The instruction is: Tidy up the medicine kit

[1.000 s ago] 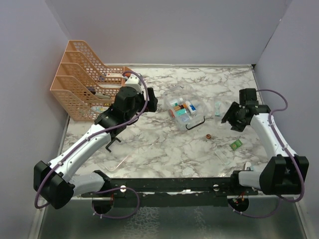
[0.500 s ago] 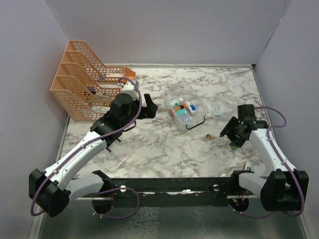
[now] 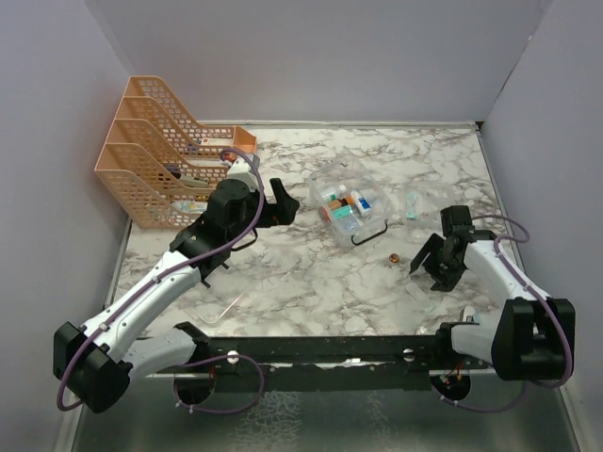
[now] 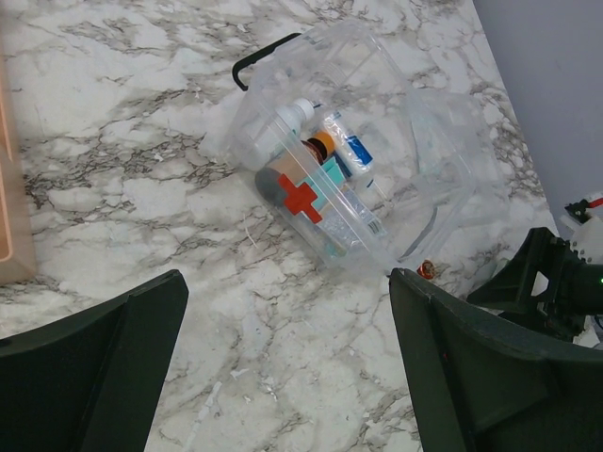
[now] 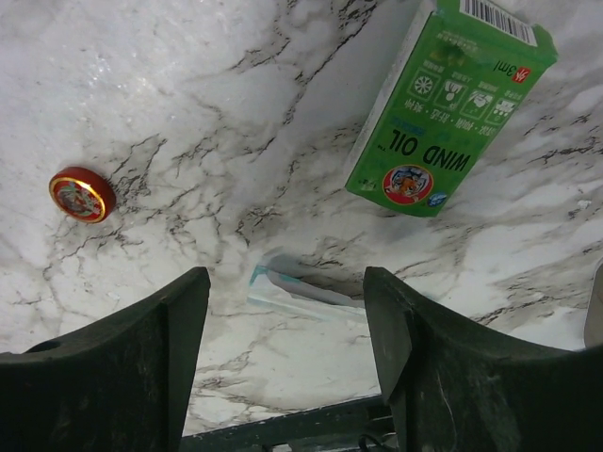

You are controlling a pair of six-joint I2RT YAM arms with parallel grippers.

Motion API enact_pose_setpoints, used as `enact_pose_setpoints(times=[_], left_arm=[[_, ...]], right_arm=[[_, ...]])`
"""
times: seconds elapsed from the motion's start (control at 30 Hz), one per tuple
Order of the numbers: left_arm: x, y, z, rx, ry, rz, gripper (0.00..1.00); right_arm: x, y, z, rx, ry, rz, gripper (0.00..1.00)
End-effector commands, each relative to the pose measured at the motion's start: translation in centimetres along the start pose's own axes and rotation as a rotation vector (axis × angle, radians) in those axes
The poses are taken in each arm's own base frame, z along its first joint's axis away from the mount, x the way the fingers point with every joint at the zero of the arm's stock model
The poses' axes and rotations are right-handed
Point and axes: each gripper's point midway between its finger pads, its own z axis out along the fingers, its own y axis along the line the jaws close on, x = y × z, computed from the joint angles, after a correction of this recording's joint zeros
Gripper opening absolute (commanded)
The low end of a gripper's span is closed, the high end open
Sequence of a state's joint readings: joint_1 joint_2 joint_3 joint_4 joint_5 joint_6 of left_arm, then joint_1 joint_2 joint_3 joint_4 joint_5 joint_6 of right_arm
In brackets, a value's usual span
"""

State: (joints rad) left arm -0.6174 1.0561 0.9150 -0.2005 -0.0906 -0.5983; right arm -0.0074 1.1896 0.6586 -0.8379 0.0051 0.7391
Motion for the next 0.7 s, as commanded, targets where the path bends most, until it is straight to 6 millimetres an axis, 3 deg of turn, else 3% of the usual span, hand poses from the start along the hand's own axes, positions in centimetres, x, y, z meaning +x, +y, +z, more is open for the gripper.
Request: enact_pose_setpoints(times=[0.0,0.2,0.4,0.53,0.67], left_arm=[[-0.8,-1.1,-0.4,0.051,-0.041,-0.037,0.91],[-1.1,-0.9,-0.1,0.035,-0.058,-0.038,0.91],[-1.4,-0.6,0.0,0.021,-0.073,-0.023,0.91],[-1.5,-0.4,-0.1,0.012,-0.076,-0.019,0.91],[-1.7,-0.2,-0.2,-0.001,-0.084,-0.015,0.91]], right_arm=[[0.1,0.4,0.6,0.008,0.011,0.014,0.67],[1.8,0.8,1.4,0.025,0.067,-0.023,0.81],[4.2,1.0,1.9,0.050,0.186,-0.083,0.81],[6.7,1.6,1.4,0.031,0.266,-0.083,0.81],[7.7,2.6,0.9,0.008,0.281,-0.082,0.80]])
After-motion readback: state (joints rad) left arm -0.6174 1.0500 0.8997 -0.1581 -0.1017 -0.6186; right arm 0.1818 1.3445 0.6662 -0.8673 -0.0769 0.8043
